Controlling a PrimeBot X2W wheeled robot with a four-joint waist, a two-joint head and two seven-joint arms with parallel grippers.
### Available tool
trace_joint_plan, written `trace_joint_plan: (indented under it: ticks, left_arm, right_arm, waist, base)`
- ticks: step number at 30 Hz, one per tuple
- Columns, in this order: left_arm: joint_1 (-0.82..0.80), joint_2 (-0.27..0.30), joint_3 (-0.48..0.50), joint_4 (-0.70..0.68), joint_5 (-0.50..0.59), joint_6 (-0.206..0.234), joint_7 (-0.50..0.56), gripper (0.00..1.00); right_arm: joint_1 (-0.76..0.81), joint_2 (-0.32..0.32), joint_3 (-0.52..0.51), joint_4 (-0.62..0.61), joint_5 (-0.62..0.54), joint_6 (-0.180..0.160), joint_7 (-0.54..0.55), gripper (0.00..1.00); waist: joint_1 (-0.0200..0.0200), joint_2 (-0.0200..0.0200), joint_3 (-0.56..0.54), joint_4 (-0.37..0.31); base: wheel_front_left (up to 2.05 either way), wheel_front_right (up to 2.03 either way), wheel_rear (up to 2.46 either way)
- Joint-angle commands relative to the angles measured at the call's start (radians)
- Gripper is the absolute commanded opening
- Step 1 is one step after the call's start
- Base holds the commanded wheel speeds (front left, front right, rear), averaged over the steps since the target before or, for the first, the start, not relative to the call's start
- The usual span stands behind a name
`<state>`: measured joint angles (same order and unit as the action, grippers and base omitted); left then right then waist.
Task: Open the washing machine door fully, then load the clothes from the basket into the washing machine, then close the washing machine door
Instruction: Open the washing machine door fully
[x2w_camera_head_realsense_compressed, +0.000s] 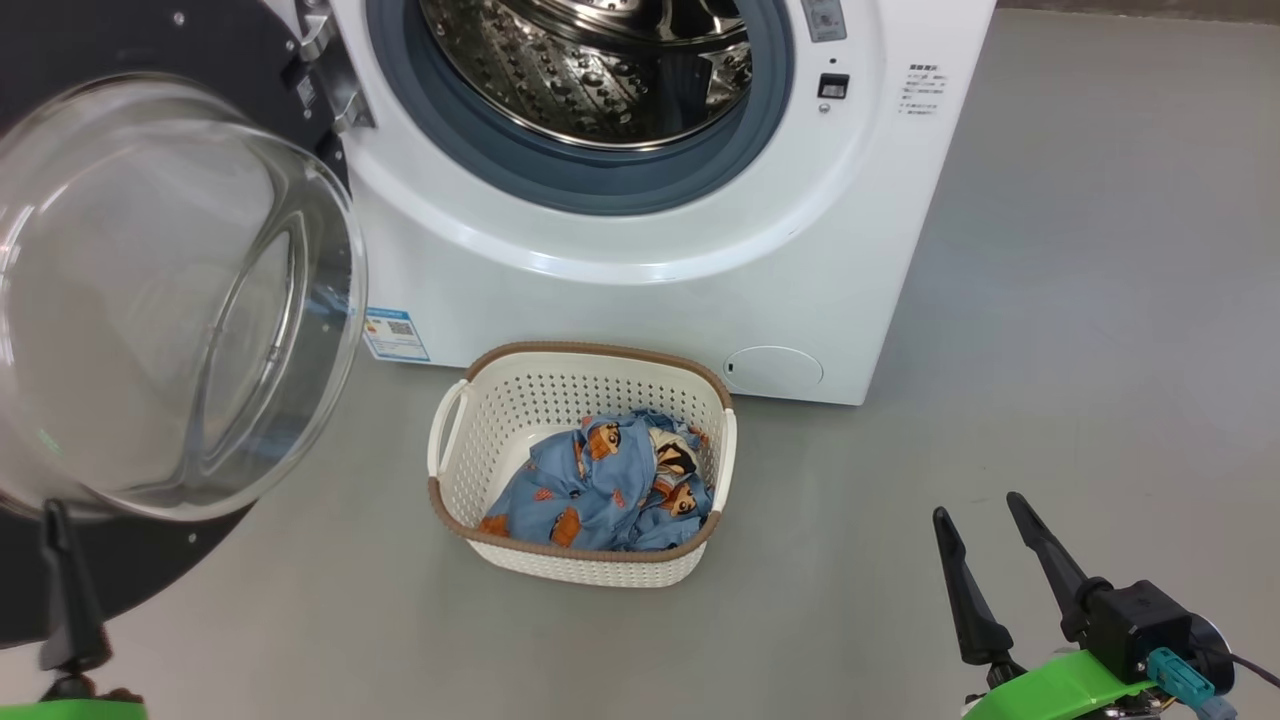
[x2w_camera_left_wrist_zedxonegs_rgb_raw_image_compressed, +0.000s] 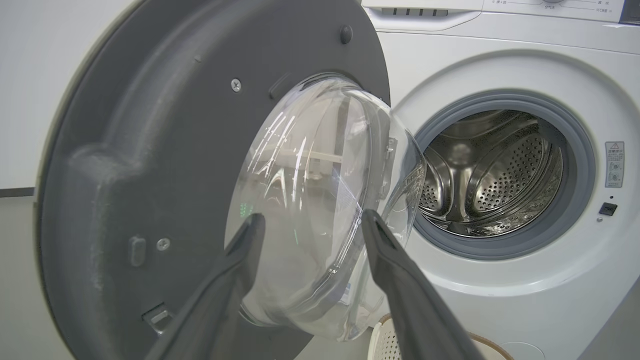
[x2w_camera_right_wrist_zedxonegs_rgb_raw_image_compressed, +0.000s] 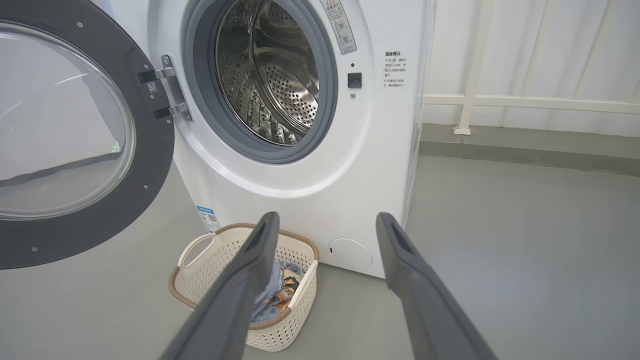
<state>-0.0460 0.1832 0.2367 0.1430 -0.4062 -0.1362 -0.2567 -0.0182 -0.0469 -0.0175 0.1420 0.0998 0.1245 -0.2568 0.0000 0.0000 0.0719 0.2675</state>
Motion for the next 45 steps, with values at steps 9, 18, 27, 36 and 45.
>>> trace_joint_plan:
  ticks: [9, 18, 27, 36, 45]
  left_arm:
    - [0.044, 0.018, -0.087, -0.088, 0.041, 0.006, -0.005, 1.0]
    - [0.066, 0.024, -0.152, -0.091, 0.045, 0.006, -0.005, 1.0]
    - [0.103, 0.033, -0.185, -0.076, 0.067, 0.006, -0.005, 1.0]
    - [0.131, 0.03, -0.187, -0.066, 0.098, 0.006, -0.005, 1.0]
    - [0.138, 0.019, -0.181, -0.054, 0.107, 0.006, -0.005, 1.0]
  right_arm:
    - [0.01, -0.003, 0.027, -0.043, -0.003, 0.006, -0.005, 1.0]
    - [0.023, -0.003, 0.042, -0.071, -0.018, 0.006, -0.005, 1.0]
    - [0.05, -0.003, 0.046, -0.098, -0.018, 0.006, -0.005, 1.0]
    - [0.062, -0.003, 0.044, -0.114, -0.02, 0.006, -0.005, 1.0]
    - [0.061, -0.003, 0.036, -0.115, -0.021, 0.006, -0.005, 1.0]
  waist:
    - [0.0, 0.0, -0.01, -0.051]
    - [0.0, 0.0, -0.017, -0.123]
    - [0.0, 0.0, -0.029, -0.19]
    - [0.0, 0.0, -0.035, -0.217]
    - [0.0, 0.0, -0.041, -0.21]
  base:
    - [0.0, 0.0, 0.0]
    - [0.0, 0.0, 0.0]
    - [0.0, 0.0, 0.0]
    - [0.0, 0.0, 0.0]
    - [0.0, 0.0, 0.0]
